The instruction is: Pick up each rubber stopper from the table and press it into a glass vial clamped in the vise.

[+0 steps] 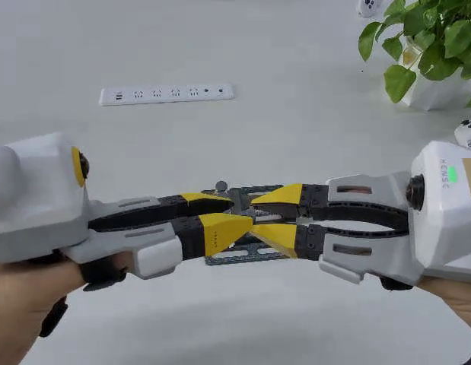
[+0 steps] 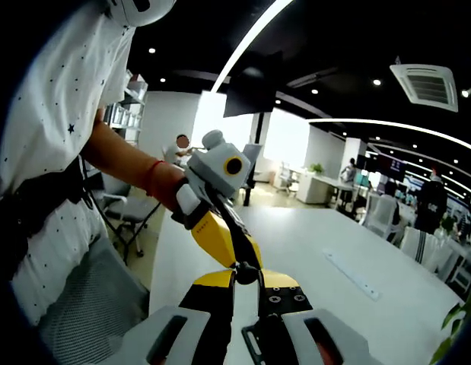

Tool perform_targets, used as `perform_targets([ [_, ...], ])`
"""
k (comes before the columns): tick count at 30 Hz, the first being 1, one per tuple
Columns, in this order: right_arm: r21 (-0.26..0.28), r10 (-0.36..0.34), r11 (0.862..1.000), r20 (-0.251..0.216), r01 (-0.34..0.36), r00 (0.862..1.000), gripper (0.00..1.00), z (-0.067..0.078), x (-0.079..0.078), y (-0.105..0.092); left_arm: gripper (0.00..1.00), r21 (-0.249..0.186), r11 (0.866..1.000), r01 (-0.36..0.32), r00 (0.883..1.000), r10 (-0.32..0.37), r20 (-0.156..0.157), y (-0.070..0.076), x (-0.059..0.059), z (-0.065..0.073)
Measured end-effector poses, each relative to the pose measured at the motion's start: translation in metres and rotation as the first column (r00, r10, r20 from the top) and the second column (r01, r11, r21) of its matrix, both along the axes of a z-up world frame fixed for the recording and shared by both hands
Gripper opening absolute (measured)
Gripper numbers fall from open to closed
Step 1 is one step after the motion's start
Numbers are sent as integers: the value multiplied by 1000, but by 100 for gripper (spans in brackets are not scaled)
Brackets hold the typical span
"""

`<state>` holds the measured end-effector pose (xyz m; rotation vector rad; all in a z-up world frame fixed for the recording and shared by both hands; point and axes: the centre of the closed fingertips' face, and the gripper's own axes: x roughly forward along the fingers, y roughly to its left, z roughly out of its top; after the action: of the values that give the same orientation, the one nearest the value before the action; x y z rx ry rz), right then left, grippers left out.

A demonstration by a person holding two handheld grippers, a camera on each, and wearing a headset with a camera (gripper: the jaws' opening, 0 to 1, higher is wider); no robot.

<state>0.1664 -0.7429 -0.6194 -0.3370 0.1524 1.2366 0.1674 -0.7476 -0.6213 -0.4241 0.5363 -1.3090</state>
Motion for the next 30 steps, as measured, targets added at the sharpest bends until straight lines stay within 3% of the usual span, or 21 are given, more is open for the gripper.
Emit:
perform_targets([
  [4, 1, 1, 1000, 11, -1, 1000, 7, 3, 0, 0, 17, -32, 999, 4, 999, -6, -40, -1, -3, 4],
  [9, 2, 4, 1000, 18, -4, 1000, 6, 5, -1, 1, 13, -56, 998, 6, 998, -10, -66, -2, -5, 8],
  [30, -7, 11, 1000, 36, -11, 999, 6, 8, -4, 0, 5, -95, 995, 10, 993, -21, -112, -3, -9, 14],
])
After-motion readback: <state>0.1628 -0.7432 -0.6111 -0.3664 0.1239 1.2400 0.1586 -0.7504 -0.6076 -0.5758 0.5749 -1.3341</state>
